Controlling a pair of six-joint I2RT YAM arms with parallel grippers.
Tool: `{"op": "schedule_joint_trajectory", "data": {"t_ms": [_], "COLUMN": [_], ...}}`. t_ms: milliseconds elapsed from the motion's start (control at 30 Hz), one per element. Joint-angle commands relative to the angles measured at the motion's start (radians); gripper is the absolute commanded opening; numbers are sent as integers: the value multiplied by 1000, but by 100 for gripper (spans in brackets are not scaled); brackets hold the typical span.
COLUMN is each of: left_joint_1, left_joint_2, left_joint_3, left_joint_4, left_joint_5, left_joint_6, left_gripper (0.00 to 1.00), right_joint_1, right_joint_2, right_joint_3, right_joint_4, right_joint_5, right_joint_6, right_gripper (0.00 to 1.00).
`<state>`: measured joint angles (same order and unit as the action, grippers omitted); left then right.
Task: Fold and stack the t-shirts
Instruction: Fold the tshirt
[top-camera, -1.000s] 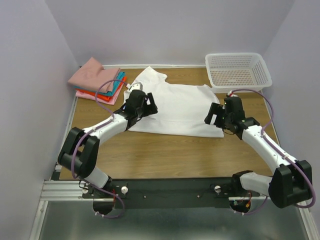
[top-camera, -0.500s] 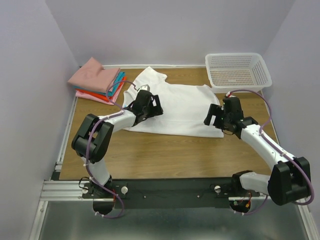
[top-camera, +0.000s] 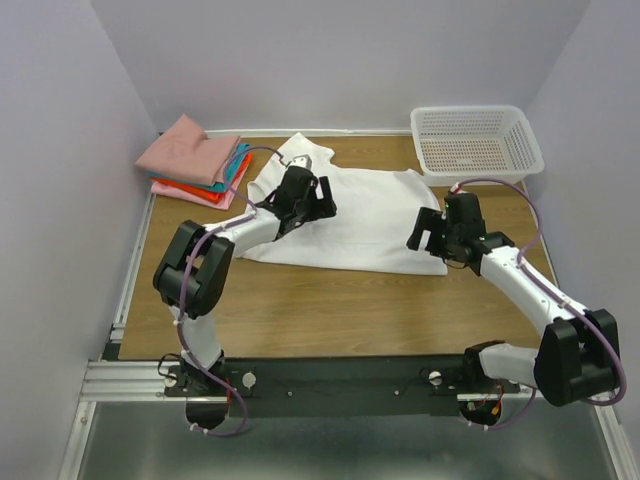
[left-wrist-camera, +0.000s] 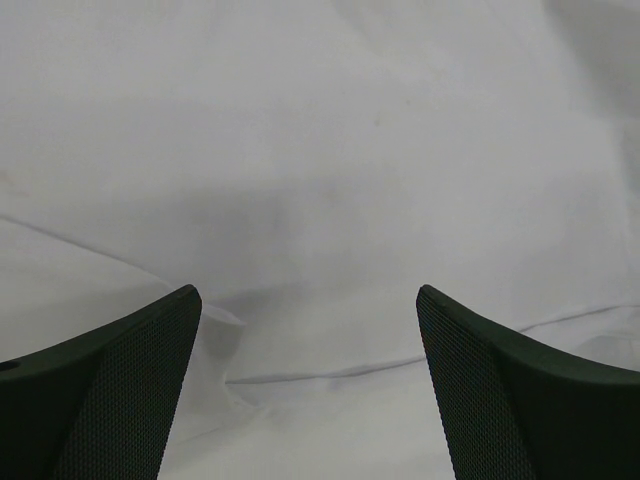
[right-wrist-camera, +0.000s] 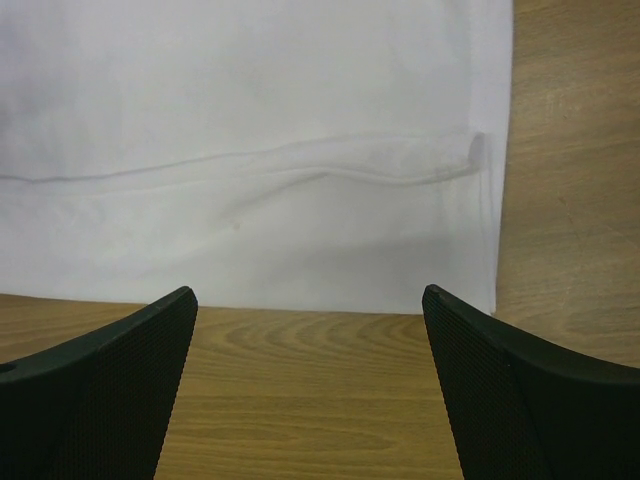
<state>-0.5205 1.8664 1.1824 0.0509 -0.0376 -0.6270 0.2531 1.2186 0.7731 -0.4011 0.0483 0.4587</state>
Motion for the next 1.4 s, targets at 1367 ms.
{"op": "schedule_joint_trajectory", "data": {"t_ms": [1367], "left_joint_1": [36], "left_joint_2": [-820], "left_joint_3": [-638], "left_joint_4": [-497], "left_joint_5": [-102], "left_joint_6": [-398], "left_gripper": [98], "right_joint_1": [0], "right_joint_2": [-125], "right_joint_3": [-226], "right_joint_4": [-13], "right_joint_5": [-261], "right_joint_6": [199], "right_gripper": [100]}}
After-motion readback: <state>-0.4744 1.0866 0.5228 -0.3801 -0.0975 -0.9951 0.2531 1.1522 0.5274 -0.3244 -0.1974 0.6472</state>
